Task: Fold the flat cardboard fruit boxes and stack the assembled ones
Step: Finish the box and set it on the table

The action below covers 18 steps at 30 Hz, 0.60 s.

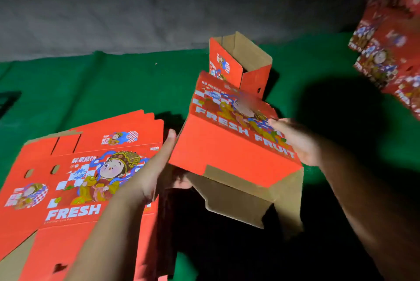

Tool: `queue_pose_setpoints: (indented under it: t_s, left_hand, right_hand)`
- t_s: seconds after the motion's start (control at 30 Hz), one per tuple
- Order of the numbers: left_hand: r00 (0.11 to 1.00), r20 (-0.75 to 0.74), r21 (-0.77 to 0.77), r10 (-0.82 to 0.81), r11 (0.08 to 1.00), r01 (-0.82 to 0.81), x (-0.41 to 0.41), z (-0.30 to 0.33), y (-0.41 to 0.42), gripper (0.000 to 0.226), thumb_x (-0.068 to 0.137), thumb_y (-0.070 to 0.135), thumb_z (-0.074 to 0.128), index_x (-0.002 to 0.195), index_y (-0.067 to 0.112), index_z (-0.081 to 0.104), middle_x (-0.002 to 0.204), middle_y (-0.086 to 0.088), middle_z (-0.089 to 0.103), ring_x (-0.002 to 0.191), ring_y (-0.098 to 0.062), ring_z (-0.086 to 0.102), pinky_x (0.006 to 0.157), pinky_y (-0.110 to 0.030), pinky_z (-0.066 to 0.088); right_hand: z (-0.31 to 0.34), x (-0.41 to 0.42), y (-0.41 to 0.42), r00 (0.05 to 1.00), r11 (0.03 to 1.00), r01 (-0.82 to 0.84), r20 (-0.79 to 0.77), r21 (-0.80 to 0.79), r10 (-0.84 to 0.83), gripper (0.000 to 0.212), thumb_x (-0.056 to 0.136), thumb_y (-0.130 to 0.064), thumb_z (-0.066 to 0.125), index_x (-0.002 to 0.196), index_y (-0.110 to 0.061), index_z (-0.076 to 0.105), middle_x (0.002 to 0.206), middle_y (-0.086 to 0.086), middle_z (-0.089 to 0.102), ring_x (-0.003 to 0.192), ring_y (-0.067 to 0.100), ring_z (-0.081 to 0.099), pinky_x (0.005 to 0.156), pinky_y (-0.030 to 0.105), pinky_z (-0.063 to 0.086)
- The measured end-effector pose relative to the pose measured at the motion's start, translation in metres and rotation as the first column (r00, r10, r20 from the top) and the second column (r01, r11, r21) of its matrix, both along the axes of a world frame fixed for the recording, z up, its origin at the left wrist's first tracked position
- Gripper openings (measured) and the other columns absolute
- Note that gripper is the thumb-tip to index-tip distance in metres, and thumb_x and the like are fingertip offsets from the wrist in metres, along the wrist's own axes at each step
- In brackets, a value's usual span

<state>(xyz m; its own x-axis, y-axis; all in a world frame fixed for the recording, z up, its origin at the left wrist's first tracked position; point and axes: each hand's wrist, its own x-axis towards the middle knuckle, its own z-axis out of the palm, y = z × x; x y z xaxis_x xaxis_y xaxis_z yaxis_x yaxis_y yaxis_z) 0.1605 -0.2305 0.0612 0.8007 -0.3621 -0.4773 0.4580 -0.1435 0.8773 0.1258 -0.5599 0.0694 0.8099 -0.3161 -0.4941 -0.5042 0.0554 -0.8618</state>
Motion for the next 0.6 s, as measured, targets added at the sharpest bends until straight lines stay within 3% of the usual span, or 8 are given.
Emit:
queue_pose_setpoints:
  t_s: [0.07, 0.13, 0.23, 0.3, 0.37, 0.5, 0.53, 0.6]
  left_hand:
    - [0.999, -0.043, -0.088, -0.014, 0.996, 0.01, -0.003, 0.003, -0.016, 0.082, 0.105, 0.067, 0.019, 0.078, 0.025, 0.084, 0.08, -0.002, 0.077, 0.062, -0.009, 0.072, 0.053, -0.02, 0.056]
    - [0.999, 0.014, -0.195, 0.049, 0.98, -0.046, -0.006, 0.002, -0.016, 0.078, 0.091, 0.084, 0.027, 0.102, 0.03, 0.082, 0.104, 0.001, 0.078, 0.083, -0.009, 0.075, 0.057, -0.021, 0.057]
    - [0.974, 0.127, -0.309, 0.187, 0.941, -0.141, -0.011, -0.003, -0.006, 0.066, 0.08, 0.083, 0.06, 0.138, 0.049, 0.06, 0.14, 0.014, 0.064, 0.128, -0.008, 0.061, 0.104, -0.041, 0.052]
    - [0.95, 0.217, -0.245, 0.226, 0.954, -0.171, -0.011, -0.008, -0.002, 0.078, 0.074, 0.079, 0.069, 0.145, 0.052, 0.049, 0.148, 0.018, 0.056, 0.138, -0.009, 0.053, 0.119, -0.045, 0.036]
    - [0.944, 0.286, -0.109, 0.163, 0.985, -0.137, -0.011, -0.005, -0.002, 0.086, 0.066, 0.088, 0.069, 0.142, 0.052, 0.052, 0.145, 0.018, 0.058, 0.137, -0.009, 0.054, 0.118, -0.043, 0.036]
    - [0.945, 0.327, 0.1, -0.034, 0.995, 0.002, -0.018, 0.012, -0.013, 0.103, 0.058, 0.086, 0.071, 0.15, 0.051, 0.042, 0.138, 0.033, 0.052, 0.112, 0.026, 0.053, 0.09, -0.01, 0.048]
    - [0.934, 0.34, 0.154, -0.109, 0.986, 0.059, -0.02, 0.013, -0.017, 0.112, 0.059, 0.086, 0.072, 0.156, 0.049, 0.031, 0.148, 0.031, 0.044, 0.123, 0.025, 0.046, 0.102, -0.011, 0.044]
    - [0.903, 0.351, 0.301, -0.249, 0.943, 0.144, -0.023, 0.013, -0.025, 0.132, 0.053, 0.093, 0.071, 0.16, 0.052, 0.004, 0.167, 0.021, 0.015, 0.15, 0.008, 0.02, 0.126, -0.033, 0.023]
  right_hand:
    - [0.015, -0.004, -0.01, 0.992, 0.992, -0.121, -0.039, -0.021, 0.121, 0.042, 0.095, -0.051, 0.057, 0.092, -0.013, 0.072, 0.082, 0.015, 0.074, 0.059, 0.024, 0.07, 0.057, 0.032, 0.056]
    - [0.024, -0.01, -0.026, 0.987, 0.989, -0.134, -0.083, 0.056, 0.138, 0.057, 0.075, -0.065, 0.06, 0.109, -0.02, 0.068, 0.1, 0.008, 0.076, 0.086, 0.022, 0.073, 0.064, 0.036, 0.058]
    - [0.033, -0.018, -0.048, 0.985, 0.978, -0.159, -0.041, 0.134, 0.166, 0.073, 0.071, -0.071, 0.058, 0.13, -0.028, 0.06, 0.132, 0.004, 0.062, 0.103, 0.031, 0.071, 0.067, 0.043, 0.061]
    - [0.039, -0.019, -0.054, 0.98, 0.961, -0.197, 0.032, 0.193, 0.194, 0.07, 0.078, -0.074, 0.053, 0.13, -0.028, 0.062, 0.13, 0.008, 0.067, 0.101, 0.032, 0.074, 0.079, 0.047, 0.06]
    - [0.04, -0.02, -0.054, 0.978, 0.962, -0.207, 0.054, 0.177, 0.201, 0.073, 0.08, -0.08, 0.048, 0.136, -0.033, 0.06, 0.129, 0.006, 0.071, 0.109, 0.031, 0.07, 0.096, 0.051, 0.052]
    - [0.033, -0.033, -0.03, 0.963, 0.96, -0.262, 0.083, 0.096, 0.255, 0.06, 0.067, -0.094, 0.05, 0.12, -0.068, 0.059, 0.131, -0.024, 0.066, 0.122, 0.013, 0.061, 0.093, 0.046, 0.045]
    - [0.03, -0.037, -0.023, 0.963, 0.962, -0.26, 0.096, 0.084, 0.252, 0.064, 0.062, -0.093, 0.056, 0.122, -0.07, 0.056, 0.134, -0.027, 0.063, 0.125, 0.011, 0.059, 0.091, 0.045, 0.045]
    - [0.02, -0.043, -0.014, 0.968, 0.977, -0.214, 0.137, 0.001, 0.212, 0.092, 0.063, -0.081, 0.073, 0.144, -0.061, 0.035, 0.14, -0.031, 0.054, 0.126, 0.005, 0.056, 0.09, 0.042, 0.046]
